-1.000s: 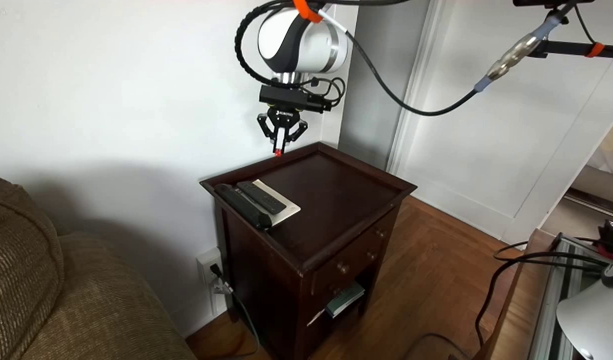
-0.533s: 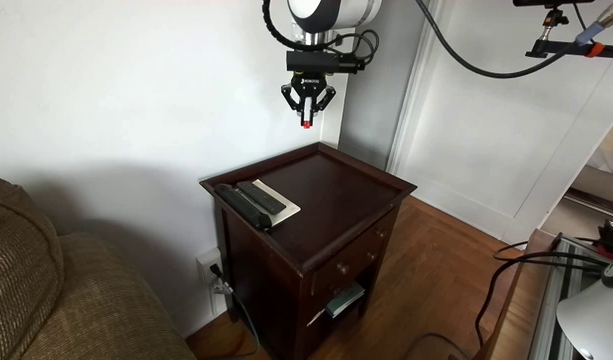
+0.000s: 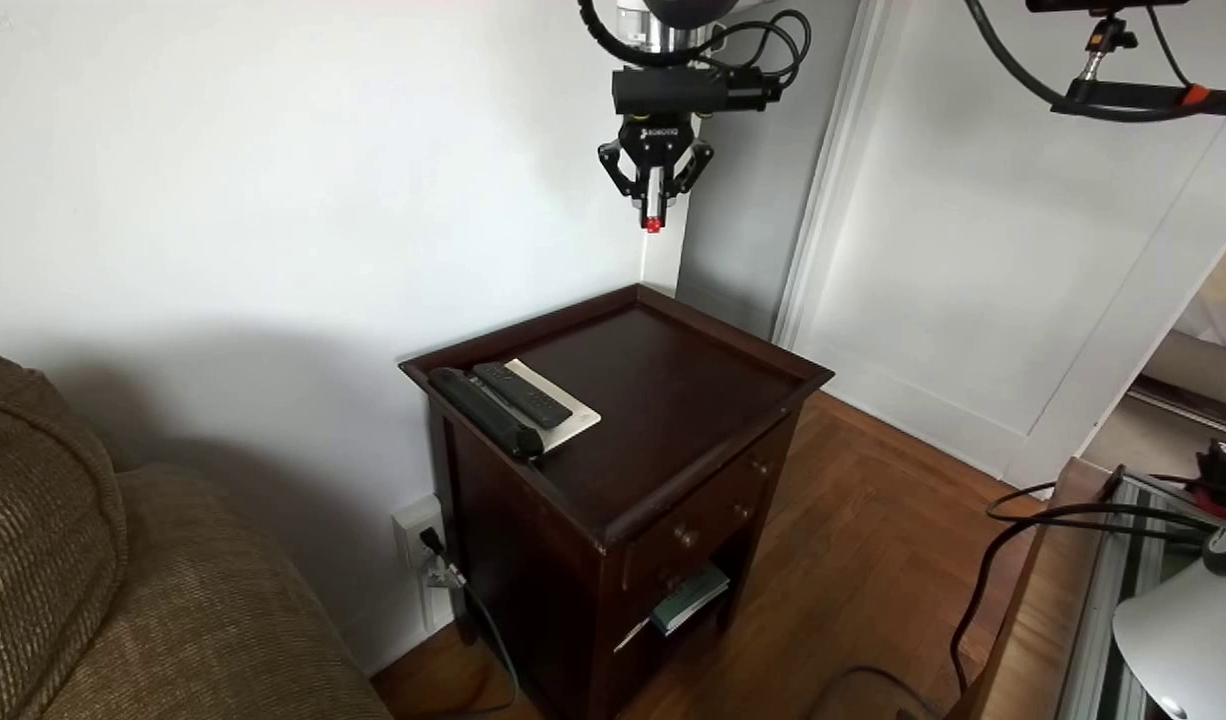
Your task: Move the orange dice to the right
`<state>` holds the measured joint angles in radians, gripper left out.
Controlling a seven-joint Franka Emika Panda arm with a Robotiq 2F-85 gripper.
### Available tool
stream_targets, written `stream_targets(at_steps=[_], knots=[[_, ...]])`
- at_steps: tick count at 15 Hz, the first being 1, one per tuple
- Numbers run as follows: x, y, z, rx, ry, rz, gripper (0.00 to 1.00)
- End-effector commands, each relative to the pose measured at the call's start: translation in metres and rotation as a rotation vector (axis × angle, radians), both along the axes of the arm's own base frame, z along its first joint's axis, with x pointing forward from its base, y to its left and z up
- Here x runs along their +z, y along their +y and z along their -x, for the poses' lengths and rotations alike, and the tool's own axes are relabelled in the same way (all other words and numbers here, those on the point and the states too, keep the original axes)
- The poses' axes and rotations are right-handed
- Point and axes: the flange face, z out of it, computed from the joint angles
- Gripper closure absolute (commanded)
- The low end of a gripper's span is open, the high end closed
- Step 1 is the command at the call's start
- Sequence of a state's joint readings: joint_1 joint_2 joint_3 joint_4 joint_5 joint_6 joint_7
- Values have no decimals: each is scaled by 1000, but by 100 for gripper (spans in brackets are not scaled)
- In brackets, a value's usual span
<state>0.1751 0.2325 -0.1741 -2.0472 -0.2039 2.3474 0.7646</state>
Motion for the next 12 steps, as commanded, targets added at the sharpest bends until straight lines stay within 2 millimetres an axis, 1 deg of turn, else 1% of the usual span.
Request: stream_targets(at_steps=[1, 6, 10, 11, 12], knots=[[7, -4, 20, -13, 12, 25, 95], [8, -10, 25, -18, 15, 29, 95], [1, -18, 29, -29, 27, 10, 95], [-2, -22, 29, -37, 33, 7, 56], [-4, -26, 30, -43, 38, 3, 55]])
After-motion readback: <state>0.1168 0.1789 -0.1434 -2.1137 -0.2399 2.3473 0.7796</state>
